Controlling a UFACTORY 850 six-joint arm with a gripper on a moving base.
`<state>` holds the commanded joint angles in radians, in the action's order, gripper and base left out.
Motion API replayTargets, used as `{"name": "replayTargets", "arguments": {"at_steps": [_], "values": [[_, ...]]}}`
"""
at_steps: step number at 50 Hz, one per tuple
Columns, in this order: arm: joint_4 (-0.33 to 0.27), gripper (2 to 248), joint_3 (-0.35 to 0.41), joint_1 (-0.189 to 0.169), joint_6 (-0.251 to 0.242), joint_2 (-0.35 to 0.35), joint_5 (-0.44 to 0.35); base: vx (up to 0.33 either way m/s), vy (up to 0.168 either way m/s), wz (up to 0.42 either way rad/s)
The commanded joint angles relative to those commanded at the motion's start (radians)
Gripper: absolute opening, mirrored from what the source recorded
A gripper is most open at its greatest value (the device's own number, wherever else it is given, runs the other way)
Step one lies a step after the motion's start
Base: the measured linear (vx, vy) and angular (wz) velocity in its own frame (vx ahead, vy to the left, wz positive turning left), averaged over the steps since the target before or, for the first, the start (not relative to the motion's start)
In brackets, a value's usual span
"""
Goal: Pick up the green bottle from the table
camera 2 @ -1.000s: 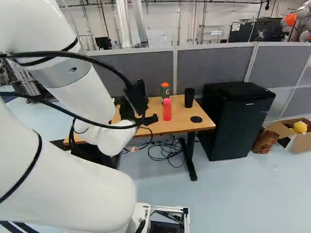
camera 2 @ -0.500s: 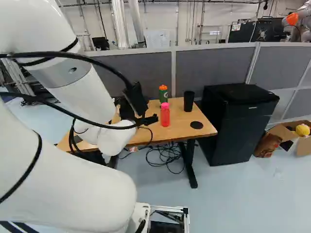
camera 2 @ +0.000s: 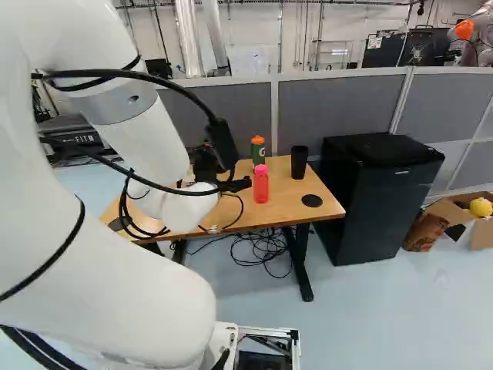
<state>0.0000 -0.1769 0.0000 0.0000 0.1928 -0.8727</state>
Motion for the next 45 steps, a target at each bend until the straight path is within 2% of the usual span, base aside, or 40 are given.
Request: {"name": "replayTargets", "arguments": {"at_steps": [20,45], "values": [[0.000,247,-0.059,-0.003,0.000,-0.009,0.000,0.000,0.000,0.000],[0.000,247,-0.187,-0.036,0.000,-0.080,0.010,0.000,0.000,0.000]]}}
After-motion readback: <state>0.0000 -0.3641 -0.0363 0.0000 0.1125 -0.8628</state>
